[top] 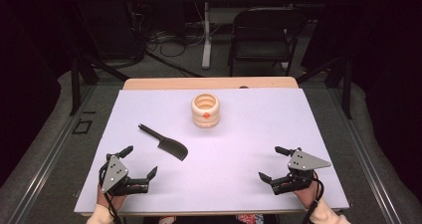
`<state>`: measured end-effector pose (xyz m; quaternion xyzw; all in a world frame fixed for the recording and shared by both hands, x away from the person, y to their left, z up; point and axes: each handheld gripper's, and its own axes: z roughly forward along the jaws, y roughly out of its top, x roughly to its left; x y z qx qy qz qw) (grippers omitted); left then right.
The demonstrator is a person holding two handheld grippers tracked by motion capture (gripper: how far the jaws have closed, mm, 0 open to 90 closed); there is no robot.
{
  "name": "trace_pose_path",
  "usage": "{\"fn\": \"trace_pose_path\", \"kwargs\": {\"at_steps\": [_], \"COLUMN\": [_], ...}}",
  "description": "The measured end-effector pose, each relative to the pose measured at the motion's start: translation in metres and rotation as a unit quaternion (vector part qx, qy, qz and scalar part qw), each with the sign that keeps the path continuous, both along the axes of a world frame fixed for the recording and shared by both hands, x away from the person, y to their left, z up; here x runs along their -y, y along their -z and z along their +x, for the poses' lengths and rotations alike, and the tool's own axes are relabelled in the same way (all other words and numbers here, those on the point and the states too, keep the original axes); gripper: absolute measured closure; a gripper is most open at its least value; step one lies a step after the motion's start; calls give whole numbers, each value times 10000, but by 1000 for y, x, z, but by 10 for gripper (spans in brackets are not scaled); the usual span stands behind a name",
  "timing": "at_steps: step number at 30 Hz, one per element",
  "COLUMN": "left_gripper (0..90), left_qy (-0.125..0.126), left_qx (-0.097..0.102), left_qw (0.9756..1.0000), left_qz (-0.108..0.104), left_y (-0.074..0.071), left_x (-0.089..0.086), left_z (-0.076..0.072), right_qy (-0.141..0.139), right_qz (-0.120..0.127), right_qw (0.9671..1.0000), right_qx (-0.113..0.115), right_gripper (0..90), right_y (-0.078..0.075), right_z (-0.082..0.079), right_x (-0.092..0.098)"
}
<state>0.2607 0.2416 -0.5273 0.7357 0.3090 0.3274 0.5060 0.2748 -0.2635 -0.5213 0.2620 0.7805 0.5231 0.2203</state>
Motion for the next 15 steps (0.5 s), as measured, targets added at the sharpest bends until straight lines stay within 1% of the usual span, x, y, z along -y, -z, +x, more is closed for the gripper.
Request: {"fn": "trace_pose_path", "kwargs": {"at_steps": [4,5,6,8,12,14,15], "left_gripper": [0,0,0,0,0,0,0], "left_qy": [-79,-88,-102,-131,-160,-173,-203], "left_qx": [-12,-12,-43,-42,-2,4,20], "left_qw": [10000,9999,9999,9999,9999,9998,9998], "left_qz": [-39,-77,-91,-48,-25,-48,-16], "left_y": [-1,-1,-2,-2,-4,-5,-5], "left_x": [-3,-3,-3,-2,0,-1,-1], "left_z": [2,3,4,4,7,10,12], "right_qy": [14,12,17,38,9,13,18], "right_qz": [-12,-13,-10,-19,-40,-35,-35], "right_qw": [10000,10000,10000,10000,10000,10000,10000], "right_qx": [-15,-13,-16,-77,-57,-60,-58], "right_gripper": [0,0,0,0,0,0,0], "right_y": [0,0,0,1,1,1,1], "right_z": [0,0,0,0,1,1,1], "right_x": [-1,-1,-1,-1,-1,-1,-1]}}
